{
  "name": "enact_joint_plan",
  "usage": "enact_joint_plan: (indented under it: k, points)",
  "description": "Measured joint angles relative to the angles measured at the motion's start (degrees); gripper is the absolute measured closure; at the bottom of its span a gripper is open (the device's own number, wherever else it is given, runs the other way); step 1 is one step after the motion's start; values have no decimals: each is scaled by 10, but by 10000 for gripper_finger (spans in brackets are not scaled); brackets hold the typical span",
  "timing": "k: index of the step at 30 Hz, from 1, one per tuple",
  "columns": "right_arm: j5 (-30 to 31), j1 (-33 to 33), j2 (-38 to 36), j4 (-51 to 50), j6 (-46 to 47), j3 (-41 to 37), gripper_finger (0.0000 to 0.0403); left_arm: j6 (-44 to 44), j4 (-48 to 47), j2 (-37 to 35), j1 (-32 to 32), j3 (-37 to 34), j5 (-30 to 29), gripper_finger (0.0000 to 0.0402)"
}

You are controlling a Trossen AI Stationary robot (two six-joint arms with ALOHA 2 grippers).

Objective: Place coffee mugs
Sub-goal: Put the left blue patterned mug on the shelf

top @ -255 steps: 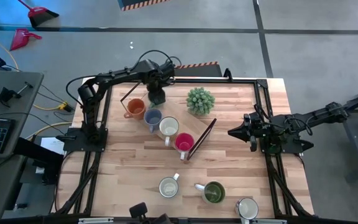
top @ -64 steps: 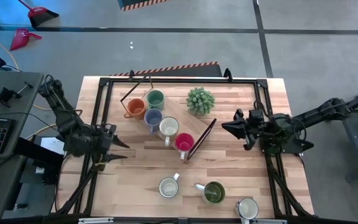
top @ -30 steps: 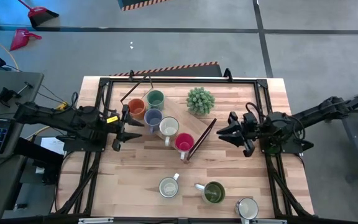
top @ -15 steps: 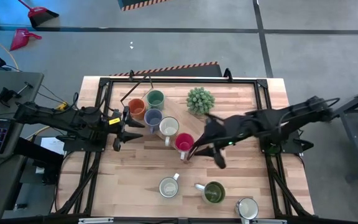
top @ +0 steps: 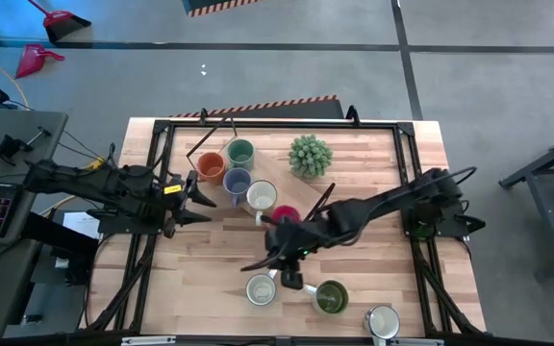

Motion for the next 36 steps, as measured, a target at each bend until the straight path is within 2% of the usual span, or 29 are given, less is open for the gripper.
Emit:
enact_joint_plan:
  k: [8, 15, 26, 36]
  points:
    - [0, 16, 99, -28, -1, 100, 270, 1, -16, -45, 0, 0, 6, 223]
    - [0, 25, 157, -64, 16, 154, 270, 1, -24, -49, 0, 0, 34, 223]
    - [1, 20, 199, -103, 15, 163, 270, 1, -25, -48, 0, 0, 38, 222]
    - [36, 18, 203, -97, 6, 163, 270, 1, -24, -48, 0, 0, 38, 222]
